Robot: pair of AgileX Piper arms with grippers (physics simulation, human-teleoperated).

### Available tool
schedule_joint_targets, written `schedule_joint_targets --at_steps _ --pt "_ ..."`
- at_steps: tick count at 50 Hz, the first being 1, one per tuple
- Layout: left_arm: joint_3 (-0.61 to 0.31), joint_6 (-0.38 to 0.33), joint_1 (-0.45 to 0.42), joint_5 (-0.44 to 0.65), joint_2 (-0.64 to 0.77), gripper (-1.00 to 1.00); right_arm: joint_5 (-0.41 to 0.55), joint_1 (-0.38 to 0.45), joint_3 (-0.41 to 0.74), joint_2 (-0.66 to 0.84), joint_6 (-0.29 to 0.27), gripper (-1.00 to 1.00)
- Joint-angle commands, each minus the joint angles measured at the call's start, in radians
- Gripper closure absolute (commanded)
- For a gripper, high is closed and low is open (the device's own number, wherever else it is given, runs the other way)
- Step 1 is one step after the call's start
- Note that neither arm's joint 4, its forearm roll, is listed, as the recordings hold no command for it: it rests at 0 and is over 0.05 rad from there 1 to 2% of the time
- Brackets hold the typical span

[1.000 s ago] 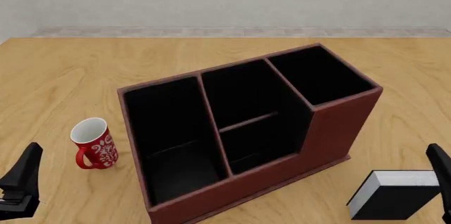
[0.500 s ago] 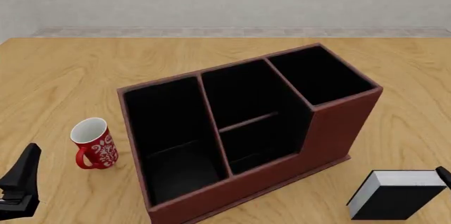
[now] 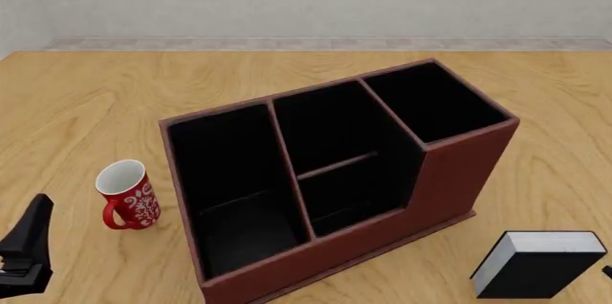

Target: Pick up the book and place it in the right compartment of the caddy.

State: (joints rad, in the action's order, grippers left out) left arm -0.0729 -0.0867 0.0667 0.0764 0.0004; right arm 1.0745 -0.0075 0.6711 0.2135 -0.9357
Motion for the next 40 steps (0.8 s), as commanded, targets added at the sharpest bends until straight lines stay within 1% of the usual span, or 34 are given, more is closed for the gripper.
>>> schedule_joint_targets --at_steps 1,4,6,8,11,13,14,20,21,24,26,31,32,34,35,40 --pt "-0.007 -0.004 0.005 0.003 0.0 -1.0 0.096 -0.015 0.046 0.04 -0.072 -1.0" --pt "-0.011 -0.004 0.006 0.006 0.0 -1.0 0.115 -0.009 0.053 0.05 -0.08 -1.0" --pt "-0.016 -0.003 0.009 0.007 0.0 -1.0 0.126 -0.014 0.056 0.057 -0.096 -1.0" --pt "-0.019 -0.002 0.01 0.009 0.0 -1.0 0.131 -0.011 0.065 0.068 -0.097 -1.0" --pt "-0.018 -0.004 0.01 0.007 0.0 -1.0 0.137 -0.023 0.065 0.075 -0.13 -1.0" --pt "-0.02 -0.001 0.009 0.009 0.0 -1.0 0.133 -0.013 0.083 0.096 -0.121 -1.0" --pt "-0.02 -0.001 0.009 0.009 0.0 -1.0 0.138 -0.01 0.077 0.097 -0.133 -1.0" --pt "-0.025 0.0 0.01 0.01 0.0 -1.0 0.124 -0.015 0.082 0.133 -0.15 -1.0" --pt "-0.026 0.001 0.012 0.01 0.0 -1.0 0.12 -0.02 0.073 0.138 -0.167 -1.0" --pt "-0.025 0.001 0.013 0.011 0.0 -1.0 0.107 -0.01 0.068 0.159 -0.168 -1.0" --pt "-0.027 0.002 0.013 0.012 0.0 -1.0 0.098 -0.016 0.053 0.164 -0.183 -1.0" --pt "-0.028 0.002 0.012 0.014 0.0 -1.0 0.08 -0.012 0.052 0.19 -0.185 -1.0" --pt "-0.028 0.0 0.011 0.015 0.0 -1.0 0.082 -0.014 0.043 0.189 -0.197 -1.0" --pt "-0.029 0.002 0.013 0.014 0.0 -1.0 0.073 -0.015 0.044 0.202 -0.195 -1.0" --pt "-0.027 0.0 0.013 0.014 0.0 -1.0 0.074 -0.018 0.037 0.203 -0.208 -1.0" --pt "-0.026 -0.002 0.012 0.014 0.0 -1.0 0.049 -0.014 0.043 0.236 -0.207 -1.0"
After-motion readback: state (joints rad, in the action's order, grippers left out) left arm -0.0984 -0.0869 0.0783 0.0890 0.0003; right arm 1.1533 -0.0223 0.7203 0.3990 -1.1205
